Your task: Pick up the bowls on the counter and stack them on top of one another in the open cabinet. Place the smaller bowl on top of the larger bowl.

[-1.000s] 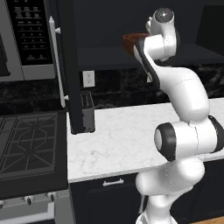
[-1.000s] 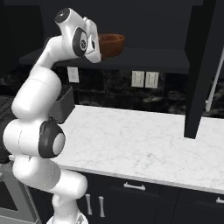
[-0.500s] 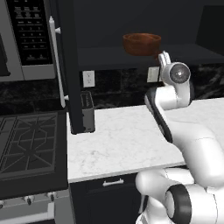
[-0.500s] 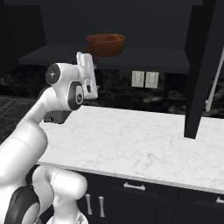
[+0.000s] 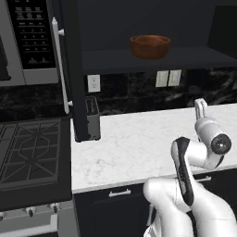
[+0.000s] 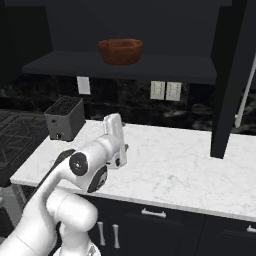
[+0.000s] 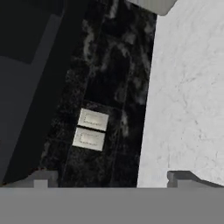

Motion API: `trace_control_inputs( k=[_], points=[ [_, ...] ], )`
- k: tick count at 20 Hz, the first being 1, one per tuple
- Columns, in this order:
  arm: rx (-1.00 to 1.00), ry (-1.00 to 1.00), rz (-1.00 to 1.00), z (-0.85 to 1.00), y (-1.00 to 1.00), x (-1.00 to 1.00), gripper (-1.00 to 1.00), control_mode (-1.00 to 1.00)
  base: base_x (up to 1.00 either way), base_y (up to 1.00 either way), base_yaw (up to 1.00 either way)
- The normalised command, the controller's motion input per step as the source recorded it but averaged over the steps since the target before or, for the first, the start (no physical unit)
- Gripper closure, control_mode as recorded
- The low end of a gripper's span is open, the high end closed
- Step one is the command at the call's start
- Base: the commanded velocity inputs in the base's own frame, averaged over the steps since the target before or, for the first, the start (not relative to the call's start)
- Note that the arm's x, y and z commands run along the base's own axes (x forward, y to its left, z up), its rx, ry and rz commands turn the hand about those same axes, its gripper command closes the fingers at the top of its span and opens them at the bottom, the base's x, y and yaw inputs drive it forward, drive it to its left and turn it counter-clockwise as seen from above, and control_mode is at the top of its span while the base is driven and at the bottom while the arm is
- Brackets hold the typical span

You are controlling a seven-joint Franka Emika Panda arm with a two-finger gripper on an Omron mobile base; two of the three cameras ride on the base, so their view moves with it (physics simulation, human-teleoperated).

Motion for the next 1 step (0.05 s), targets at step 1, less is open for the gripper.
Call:
trace_control_inputs(
  k=[1],
  points=[
    [0.32, 0.0, -0.08, -0.2, -1.0, -1.0, -1.0, -1.0, 0.0, 0.0, 0.0]
  ],
)
